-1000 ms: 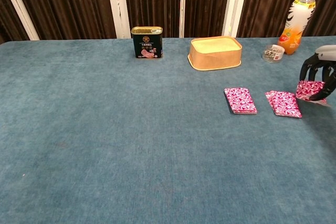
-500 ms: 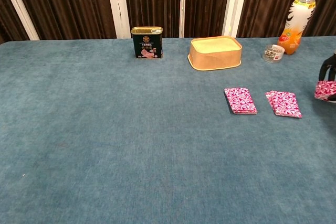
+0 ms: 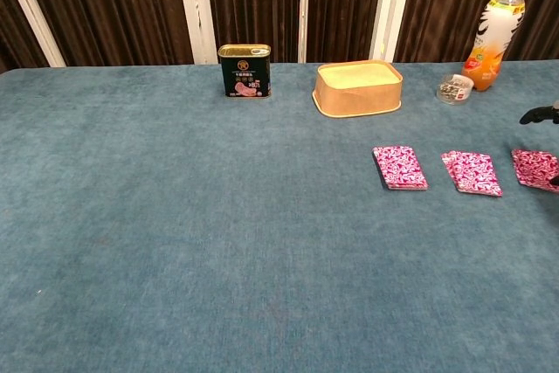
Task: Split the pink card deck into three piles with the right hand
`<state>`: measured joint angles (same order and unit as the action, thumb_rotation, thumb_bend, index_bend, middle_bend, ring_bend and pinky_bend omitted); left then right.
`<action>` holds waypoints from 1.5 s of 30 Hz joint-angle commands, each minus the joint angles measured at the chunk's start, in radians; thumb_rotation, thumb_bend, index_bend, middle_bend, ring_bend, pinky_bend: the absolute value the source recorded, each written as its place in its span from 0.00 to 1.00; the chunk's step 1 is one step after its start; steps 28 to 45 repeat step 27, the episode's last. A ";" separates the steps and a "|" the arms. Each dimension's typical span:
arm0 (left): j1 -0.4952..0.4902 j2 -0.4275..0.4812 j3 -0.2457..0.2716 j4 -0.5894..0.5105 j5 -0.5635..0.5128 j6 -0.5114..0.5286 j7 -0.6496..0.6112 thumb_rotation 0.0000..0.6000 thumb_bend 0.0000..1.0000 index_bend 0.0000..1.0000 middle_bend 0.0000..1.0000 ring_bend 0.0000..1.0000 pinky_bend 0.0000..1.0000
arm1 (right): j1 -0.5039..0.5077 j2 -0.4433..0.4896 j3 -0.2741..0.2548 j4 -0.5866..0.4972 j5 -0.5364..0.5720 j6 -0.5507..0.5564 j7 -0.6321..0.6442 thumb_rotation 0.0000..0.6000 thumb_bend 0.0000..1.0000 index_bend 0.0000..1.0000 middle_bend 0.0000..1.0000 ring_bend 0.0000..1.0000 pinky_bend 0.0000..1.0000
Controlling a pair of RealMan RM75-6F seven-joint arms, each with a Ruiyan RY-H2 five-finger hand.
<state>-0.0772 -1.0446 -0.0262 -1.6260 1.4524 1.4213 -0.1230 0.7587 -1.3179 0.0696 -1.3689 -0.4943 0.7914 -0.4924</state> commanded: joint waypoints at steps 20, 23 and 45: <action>0.012 -0.018 -0.002 0.031 0.025 0.045 0.026 1.00 0.00 0.00 0.00 0.00 0.00 | -0.298 0.250 -0.118 -0.387 -0.510 0.529 0.149 1.00 0.25 0.00 0.00 0.00 0.00; 0.016 -0.030 -0.003 0.042 0.032 0.064 0.052 1.00 0.00 0.00 0.00 0.00 0.00 | -0.389 0.256 -0.168 -0.388 -0.637 0.657 0.189 1.00 0.25 0.00 0.00 0.00 0.00; 0.024 -0.048 -0.003 0.056 0.055 0.099 0.086 1.00 0.00 0.00 0.00 0.00 0.00 | -0.514 0.230 -0.217 -0.327 -0.788 0.820 0.269 1.00 0.25 0.00 0.00 0.00 0.00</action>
